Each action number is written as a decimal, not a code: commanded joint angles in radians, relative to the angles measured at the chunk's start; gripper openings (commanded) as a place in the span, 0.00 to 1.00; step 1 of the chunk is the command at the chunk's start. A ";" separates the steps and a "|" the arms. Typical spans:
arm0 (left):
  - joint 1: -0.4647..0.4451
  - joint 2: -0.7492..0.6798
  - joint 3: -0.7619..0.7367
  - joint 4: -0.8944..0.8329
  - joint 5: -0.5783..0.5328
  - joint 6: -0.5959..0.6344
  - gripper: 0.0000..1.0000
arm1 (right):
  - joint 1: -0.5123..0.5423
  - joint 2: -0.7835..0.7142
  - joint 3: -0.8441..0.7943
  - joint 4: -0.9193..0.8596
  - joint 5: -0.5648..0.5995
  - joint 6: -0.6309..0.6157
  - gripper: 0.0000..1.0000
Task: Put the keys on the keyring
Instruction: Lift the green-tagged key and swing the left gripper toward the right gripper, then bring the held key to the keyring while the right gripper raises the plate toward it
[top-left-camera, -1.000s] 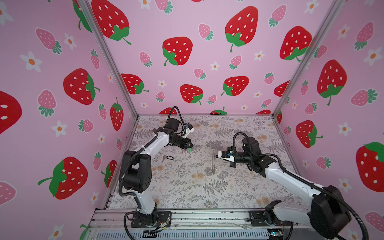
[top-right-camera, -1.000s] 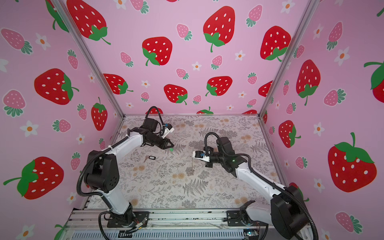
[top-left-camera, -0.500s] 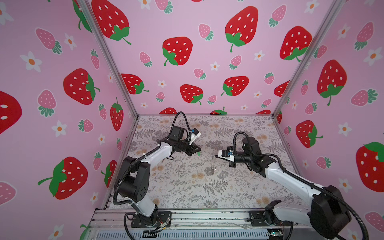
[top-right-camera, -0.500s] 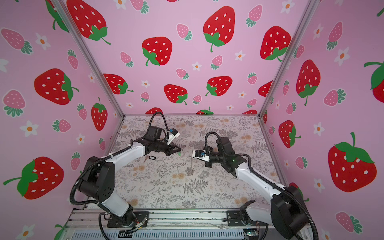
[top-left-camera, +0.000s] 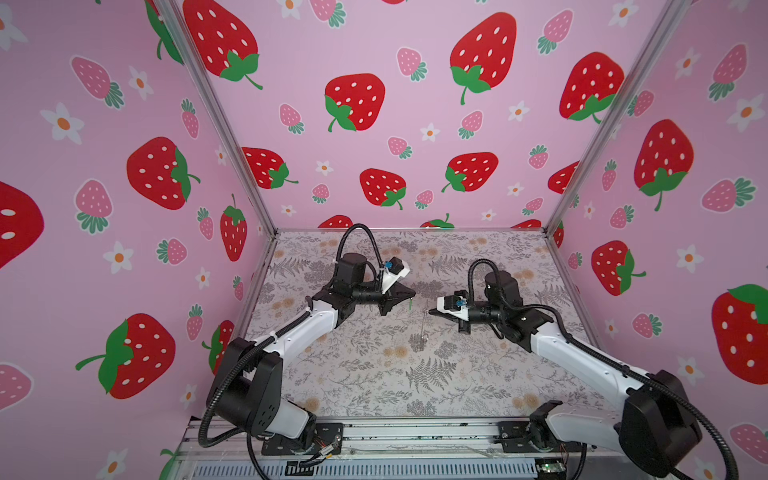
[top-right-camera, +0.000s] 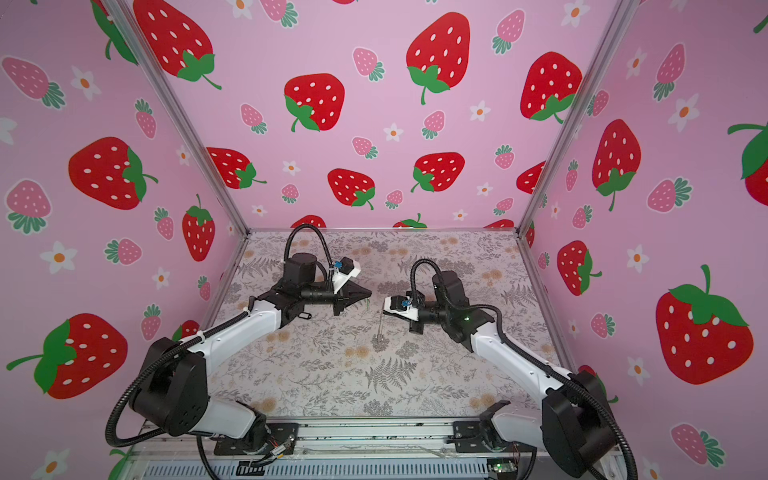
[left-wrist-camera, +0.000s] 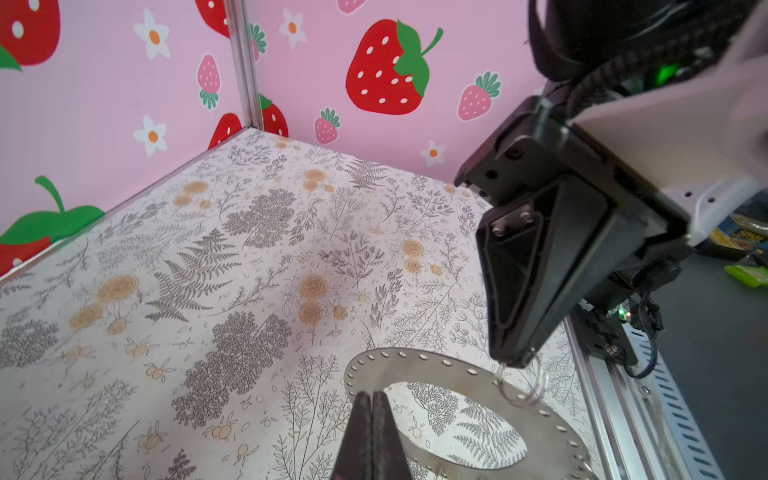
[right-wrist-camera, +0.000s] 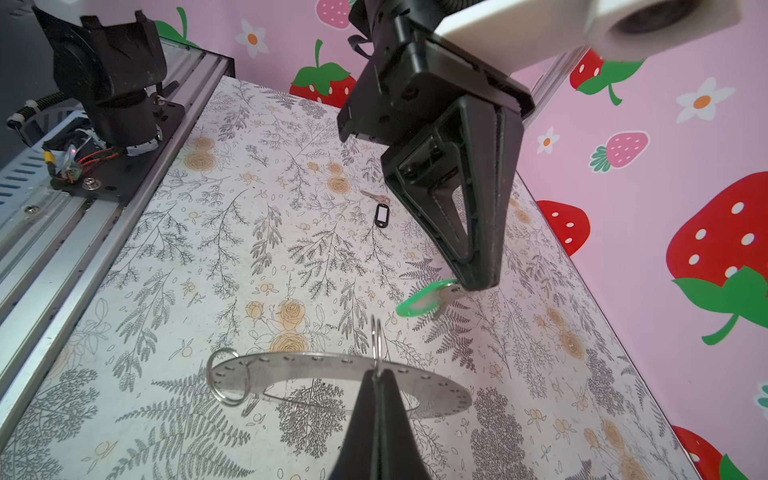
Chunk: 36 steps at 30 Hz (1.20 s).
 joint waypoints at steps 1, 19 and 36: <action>-0.007 -0.046 -0.023 0.063 0.072 0.103 0.00 | -0.007 0.007 0.060 -0.045 -0.069 0.004 0.00; -0.044 -0.110 0.012 0.008 0.144 0.171 0.00 | -0.007 -0.124 -0.061 0.146 0.079 -0.035 0.00; -0.079 -0.121 0.057 -0.051 0.138 0.185 0.00 | 0.013 -0.234 -0.225 0.377 0.231 -0.231 0.00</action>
